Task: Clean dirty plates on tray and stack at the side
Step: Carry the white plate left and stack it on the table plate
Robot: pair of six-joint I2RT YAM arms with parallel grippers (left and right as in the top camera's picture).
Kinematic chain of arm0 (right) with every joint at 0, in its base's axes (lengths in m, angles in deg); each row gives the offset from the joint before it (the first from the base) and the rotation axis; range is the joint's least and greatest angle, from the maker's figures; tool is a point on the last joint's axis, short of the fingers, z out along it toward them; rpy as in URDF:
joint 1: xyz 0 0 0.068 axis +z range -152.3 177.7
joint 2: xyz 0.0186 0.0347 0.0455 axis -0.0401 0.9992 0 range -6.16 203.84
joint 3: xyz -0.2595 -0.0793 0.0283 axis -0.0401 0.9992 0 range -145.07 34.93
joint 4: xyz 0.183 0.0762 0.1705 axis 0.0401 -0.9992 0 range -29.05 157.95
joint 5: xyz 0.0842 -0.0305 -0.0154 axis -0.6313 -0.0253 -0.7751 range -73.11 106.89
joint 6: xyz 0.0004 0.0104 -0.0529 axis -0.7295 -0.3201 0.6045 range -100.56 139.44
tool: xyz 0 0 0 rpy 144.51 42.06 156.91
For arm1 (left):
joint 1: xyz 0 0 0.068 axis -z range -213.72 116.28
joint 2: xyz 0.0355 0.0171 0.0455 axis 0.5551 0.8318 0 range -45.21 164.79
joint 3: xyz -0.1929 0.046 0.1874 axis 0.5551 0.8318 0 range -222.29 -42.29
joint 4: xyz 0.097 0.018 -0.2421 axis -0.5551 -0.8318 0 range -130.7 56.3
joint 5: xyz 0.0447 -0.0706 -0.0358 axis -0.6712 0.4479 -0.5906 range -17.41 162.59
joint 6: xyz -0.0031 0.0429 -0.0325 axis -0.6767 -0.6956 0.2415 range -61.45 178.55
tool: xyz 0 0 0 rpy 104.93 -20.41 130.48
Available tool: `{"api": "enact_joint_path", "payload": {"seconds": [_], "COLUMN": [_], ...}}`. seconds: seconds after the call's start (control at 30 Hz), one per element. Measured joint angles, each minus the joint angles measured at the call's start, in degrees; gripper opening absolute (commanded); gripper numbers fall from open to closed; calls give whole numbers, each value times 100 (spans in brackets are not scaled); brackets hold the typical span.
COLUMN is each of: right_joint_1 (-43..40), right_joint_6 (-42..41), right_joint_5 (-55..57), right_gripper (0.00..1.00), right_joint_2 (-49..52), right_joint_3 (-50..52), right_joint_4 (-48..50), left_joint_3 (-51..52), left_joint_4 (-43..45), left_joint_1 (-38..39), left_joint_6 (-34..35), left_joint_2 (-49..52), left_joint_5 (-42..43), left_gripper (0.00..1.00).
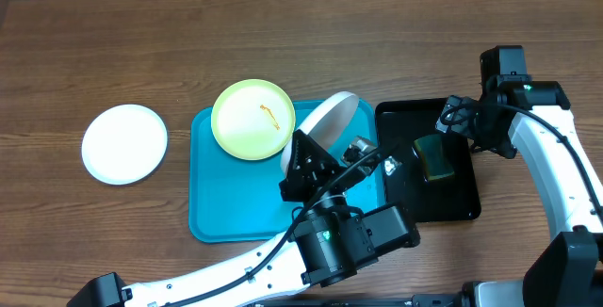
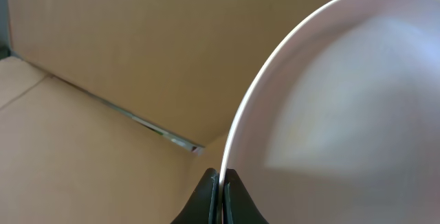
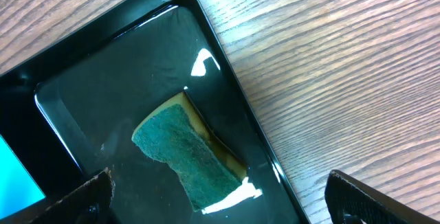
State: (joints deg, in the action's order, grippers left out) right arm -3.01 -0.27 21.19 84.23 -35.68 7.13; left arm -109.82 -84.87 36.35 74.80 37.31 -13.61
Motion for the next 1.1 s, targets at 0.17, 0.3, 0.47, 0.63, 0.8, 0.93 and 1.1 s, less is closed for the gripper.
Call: {"api": "enact_joint_path", "payload": {"seconds": [0.17,0.3,0.47,0.63,0.8,0.93,1.1], "right_joint_1": [0,-2,0,0,0,0,0], "right_joint_6": [2,-2,0,0,2,2,2], "right_joint_5": [2,2,-4,0,-2,-2,-2], "right_gripper": [100,100,100,100,100,100,100], "right_joint_2": [0,0,0,0,0,0,0], "right_joint_3": [0,0,0,0,0,0,0], "right_joint_4": [-4,0,2,11,11,11,15], "left_joint_3": [-2,-2,-4,-20,-26,-31,-35], "left_joint_4": [232,258,310,330,317,275,184], "left_joint_1": [-72,-505,-1843,-4120,-6599,-8286,-9763], "left_joint_6": [129,621,1182,1429,1539,1561,1558], "left_joint_2": [-2,0,0,0,0,0,0], "left_joint_5": [745,2009,3873,5925,7665,8640,8939], "left_gripper": [4,4,4,4,4,4,4]}}
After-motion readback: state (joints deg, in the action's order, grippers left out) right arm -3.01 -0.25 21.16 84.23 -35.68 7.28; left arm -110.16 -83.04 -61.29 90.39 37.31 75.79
